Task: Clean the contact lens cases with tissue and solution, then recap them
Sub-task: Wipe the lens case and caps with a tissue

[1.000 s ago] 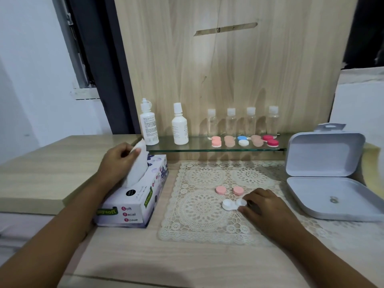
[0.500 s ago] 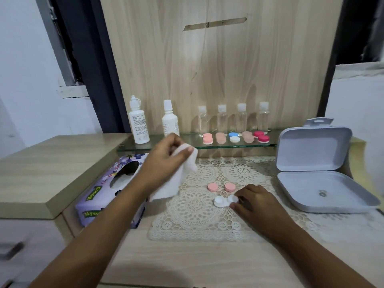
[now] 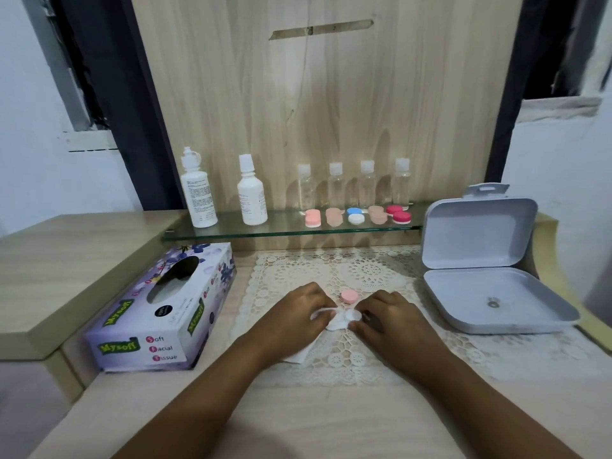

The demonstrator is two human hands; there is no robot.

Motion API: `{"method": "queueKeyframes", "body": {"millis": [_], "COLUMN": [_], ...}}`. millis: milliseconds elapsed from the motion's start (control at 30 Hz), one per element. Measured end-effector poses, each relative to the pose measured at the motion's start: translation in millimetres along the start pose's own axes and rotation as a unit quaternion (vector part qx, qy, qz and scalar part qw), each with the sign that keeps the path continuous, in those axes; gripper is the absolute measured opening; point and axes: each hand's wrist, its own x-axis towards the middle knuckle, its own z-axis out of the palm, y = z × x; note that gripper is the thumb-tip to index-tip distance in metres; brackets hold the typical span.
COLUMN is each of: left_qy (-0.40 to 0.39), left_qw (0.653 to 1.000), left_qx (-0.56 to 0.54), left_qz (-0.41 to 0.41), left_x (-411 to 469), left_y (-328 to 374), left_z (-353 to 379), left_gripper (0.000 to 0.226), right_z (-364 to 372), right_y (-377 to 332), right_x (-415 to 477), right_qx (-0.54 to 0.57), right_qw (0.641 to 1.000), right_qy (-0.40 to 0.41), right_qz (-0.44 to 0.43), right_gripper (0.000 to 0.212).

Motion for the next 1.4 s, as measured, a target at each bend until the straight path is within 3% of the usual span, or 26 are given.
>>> {"method": "queueKeyframes", "body": {"millis": [267, 400, 567, 900, 1033, 1167, 1400], "left_qy": [0.025, -0.007, -0.006, -0.032, -0.012, 0.005, -0.020], "left_qw": [0.990, 0.990, 0.980, 0.995, 0.983, 0.973, 0.990], "left_qx": [0.109, 0.118, 0.170, 0.073, 0.163, 0.205, 0.118], "left_qz": [0.090, 0.082, 0.103, 0.063, 0.088, 0.106, 0.075], "left_x": [-7.6, -12.2, -7.8, -6.3, -9.2, -8.2, -6.9], "left_y": [0.4, -2.7, -2.1, -1.8, -2.1, 1.2, -0.3], "left_z": [0.3, -4.7, -4.7, -1.7, -0.9, -0.1, 2.6], "left_gripper": [0.027, 0.041, 0.035, 0.025, 0.034, 0.025, 0.029], "right_z": [1.3, -0.5, -1.3, -0.9, -1.2, -1.1, -0.2], "right_y": [1.0, 0.7, 1.1, 0.8, 0.5, 1.8, 2.2], "right_x": [0.0, -0.4, -0.7, 0.6, 0.2, 0.1, 1.3], "right_qx": [0.005, 0.018, 0.023, 0.027, 0.024, 0.024, 0.025], "right_qw": [1.000, 1.000, 1.000, 1.000, 1.000, 1.000, 1.000], "right_qy": [0.001, 0.001, 0.005, 0.001, -0.003, -0.004, -0.006], "right_qz": [-0.004, -0.008, -0.016, -0.006, -0.005, -0.003, -0.005], "right_gripper": [0.040, 0.027, 0.026, 0.041, 0.042, 0.050, 0.040]}}
